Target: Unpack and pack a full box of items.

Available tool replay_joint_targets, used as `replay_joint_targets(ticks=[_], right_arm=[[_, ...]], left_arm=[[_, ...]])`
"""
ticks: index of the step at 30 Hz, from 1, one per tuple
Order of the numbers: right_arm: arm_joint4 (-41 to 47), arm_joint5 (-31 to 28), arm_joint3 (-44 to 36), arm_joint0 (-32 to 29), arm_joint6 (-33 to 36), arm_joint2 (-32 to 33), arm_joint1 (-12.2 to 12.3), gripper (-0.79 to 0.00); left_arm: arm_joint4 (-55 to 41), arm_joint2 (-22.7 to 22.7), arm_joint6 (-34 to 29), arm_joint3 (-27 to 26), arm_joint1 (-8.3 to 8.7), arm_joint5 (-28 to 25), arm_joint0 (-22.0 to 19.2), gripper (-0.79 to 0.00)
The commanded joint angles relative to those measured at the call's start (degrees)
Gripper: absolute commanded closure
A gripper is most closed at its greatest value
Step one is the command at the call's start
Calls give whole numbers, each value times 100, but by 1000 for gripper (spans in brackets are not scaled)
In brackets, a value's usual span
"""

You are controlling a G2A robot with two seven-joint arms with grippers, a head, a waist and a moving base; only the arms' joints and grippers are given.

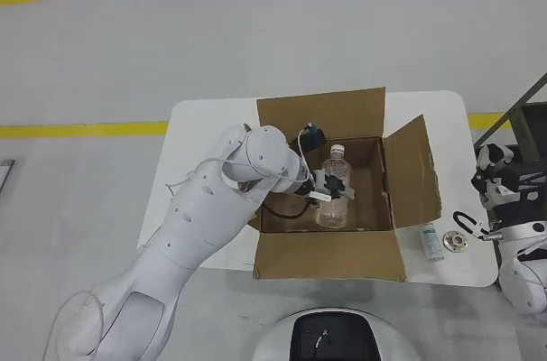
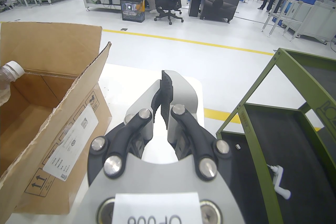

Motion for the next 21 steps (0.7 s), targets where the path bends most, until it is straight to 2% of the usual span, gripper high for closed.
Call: replay_joint_targets(ticks=[1,10,21], right_arm=[[0,0,0,0,0,0,0,0],[0,0,0,0,0,0,0,0],[0,0,0,0,0,0,0,0]], left_arm=[[61,110,42,139,-15,62,-48,0],[113,963,288,785,-39,309,-457,0],[-609,1993,504,1142,-17,525,-1049,0]])
